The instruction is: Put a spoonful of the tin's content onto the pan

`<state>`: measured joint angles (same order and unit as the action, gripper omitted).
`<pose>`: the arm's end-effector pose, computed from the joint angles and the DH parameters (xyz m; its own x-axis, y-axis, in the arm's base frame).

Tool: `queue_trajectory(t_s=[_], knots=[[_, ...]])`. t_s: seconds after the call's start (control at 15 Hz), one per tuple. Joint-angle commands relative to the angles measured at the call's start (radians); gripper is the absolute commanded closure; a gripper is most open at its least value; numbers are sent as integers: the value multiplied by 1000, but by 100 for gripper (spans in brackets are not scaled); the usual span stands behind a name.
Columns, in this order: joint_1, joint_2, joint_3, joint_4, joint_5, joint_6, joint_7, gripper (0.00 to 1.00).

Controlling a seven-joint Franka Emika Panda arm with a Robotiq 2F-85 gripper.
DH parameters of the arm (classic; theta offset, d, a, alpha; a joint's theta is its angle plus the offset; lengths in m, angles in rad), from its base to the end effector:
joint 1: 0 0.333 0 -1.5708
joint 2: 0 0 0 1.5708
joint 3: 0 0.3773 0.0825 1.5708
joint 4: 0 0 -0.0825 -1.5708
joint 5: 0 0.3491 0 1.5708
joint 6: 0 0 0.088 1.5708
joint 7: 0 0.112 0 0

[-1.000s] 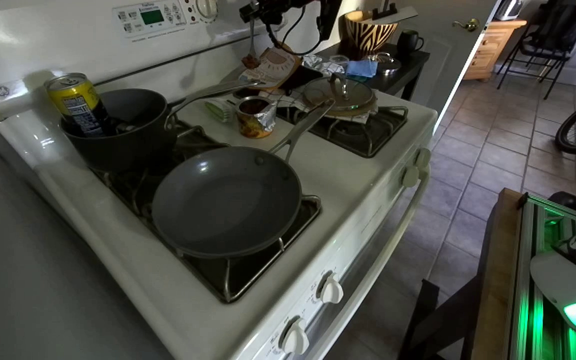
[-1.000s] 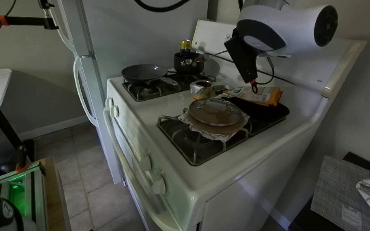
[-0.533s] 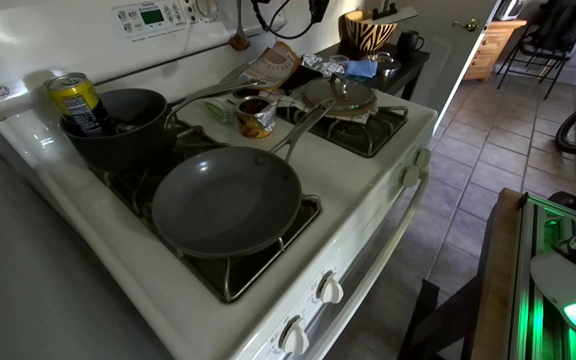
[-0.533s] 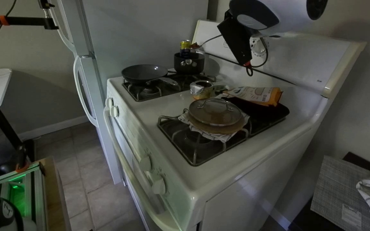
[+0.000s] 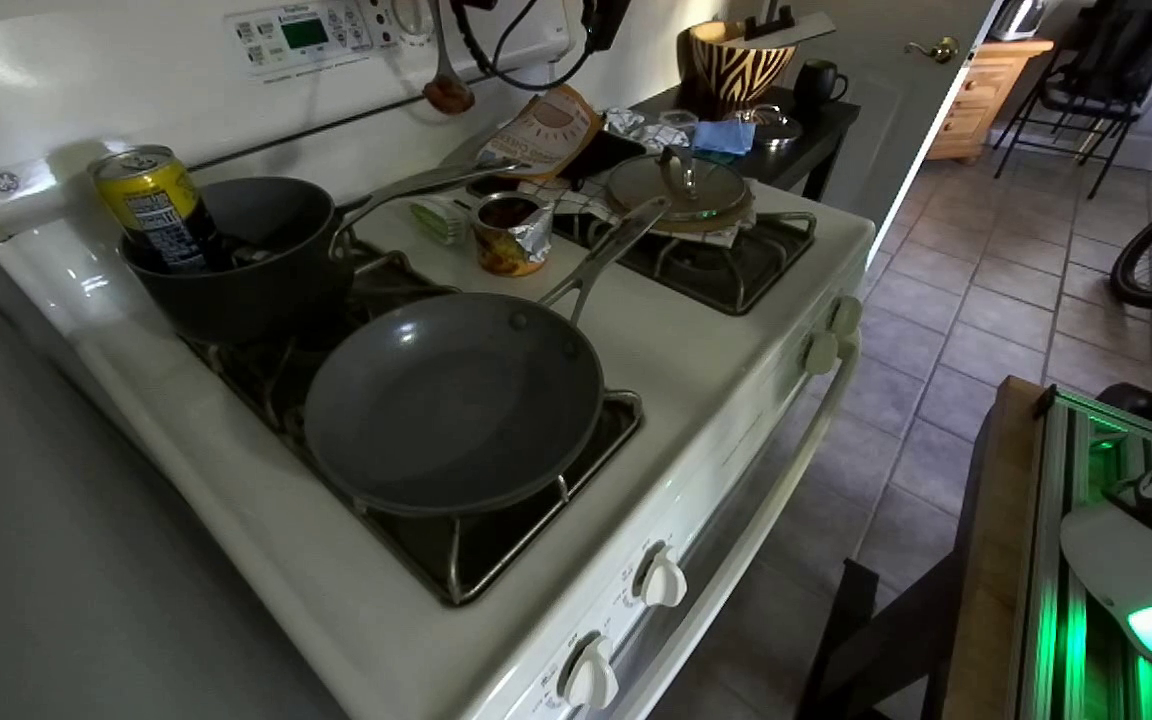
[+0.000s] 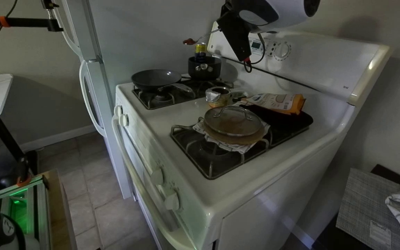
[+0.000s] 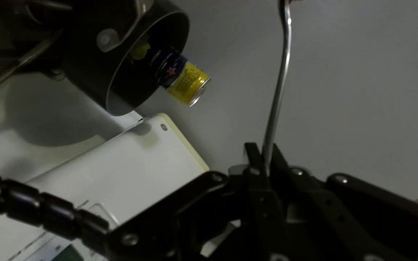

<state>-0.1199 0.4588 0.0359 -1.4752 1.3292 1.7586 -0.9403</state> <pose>0.6941 0.0271 0.5304 0.8329 0.0046 0.5535 0.5252 -0.3222 -0.7876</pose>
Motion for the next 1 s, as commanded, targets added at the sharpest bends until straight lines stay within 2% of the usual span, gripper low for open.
queue_trajectory(t_s=[0.0,0.47,0.53,0.6,0.93], knots=[[28,-24,2,-43,-19,-69,18,98],[91,-15,8,-33,-85,-91,3,98],[81,0,8,-20,-61,-84,4,98],[85,0,10,-20,-63,-83,4,93],[81,2,8,-18,-63,-83,4,93]])
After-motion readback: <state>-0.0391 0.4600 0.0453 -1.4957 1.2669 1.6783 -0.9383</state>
